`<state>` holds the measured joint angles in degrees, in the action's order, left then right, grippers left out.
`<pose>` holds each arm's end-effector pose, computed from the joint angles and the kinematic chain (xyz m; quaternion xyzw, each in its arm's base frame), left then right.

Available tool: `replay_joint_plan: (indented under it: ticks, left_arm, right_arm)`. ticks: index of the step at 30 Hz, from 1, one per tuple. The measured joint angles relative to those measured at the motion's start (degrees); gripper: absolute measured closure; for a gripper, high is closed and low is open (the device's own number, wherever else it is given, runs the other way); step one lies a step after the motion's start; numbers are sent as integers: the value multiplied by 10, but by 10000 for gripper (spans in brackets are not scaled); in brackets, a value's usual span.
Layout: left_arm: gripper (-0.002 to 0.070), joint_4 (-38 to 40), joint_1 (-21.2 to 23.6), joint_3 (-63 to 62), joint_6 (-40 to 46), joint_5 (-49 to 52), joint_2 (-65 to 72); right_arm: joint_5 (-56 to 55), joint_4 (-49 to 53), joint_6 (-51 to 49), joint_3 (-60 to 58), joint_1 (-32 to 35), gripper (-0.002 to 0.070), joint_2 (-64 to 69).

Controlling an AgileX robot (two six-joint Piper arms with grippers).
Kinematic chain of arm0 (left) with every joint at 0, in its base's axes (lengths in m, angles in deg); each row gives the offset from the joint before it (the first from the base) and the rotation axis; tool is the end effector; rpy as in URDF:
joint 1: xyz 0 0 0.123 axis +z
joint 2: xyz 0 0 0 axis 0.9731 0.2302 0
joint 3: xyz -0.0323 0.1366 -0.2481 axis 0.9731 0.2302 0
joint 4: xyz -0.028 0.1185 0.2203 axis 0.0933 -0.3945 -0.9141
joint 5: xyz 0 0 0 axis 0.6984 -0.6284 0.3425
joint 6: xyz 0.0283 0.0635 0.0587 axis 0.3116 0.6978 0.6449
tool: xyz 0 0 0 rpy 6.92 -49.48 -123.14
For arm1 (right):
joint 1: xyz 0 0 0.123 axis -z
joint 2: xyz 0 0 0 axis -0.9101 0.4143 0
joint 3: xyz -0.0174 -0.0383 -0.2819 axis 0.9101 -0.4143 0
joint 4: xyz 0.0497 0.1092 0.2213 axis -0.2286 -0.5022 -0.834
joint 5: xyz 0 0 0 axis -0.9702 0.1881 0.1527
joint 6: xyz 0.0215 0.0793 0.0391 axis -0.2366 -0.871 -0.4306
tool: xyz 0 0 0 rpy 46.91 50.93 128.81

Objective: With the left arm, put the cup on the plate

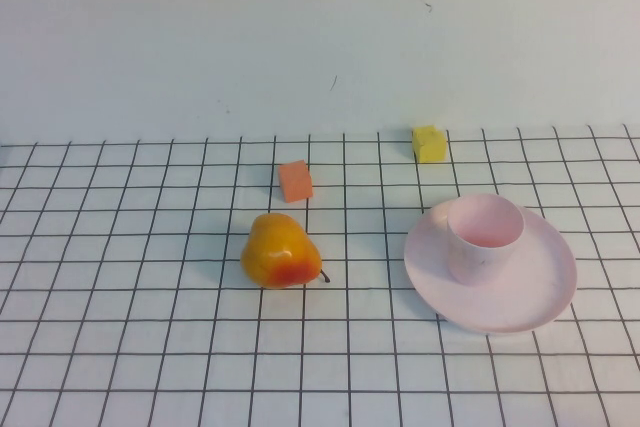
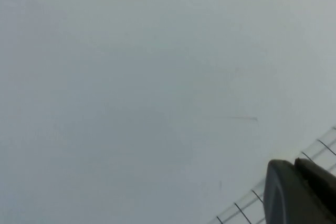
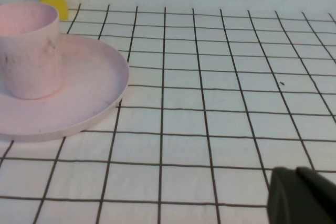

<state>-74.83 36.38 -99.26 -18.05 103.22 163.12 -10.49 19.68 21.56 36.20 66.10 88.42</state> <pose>0.2367 -0.1677 0.5790 0.2607 0.7671 -0.0466 0.5843 0.0524 -0.0026 0.1715 -0.0173 0.8031 -0.0330 0.5946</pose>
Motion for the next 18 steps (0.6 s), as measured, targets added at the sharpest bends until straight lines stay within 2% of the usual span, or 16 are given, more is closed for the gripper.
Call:
replay_joint_plan:
  ticks: [9,14,18]
  left_arm:
    - [675,-128,0,202,-91,-64,-191]
    - [675,-132,0,379,-161,-125,-264]
    - [675,-132,0,534,-248,-238,-323]
  right_arm:
    - [0,0,0,0,0,678,0]
    - [0,0,0,0,0,678,0]
    - [0,0,0,0,0,678,0]
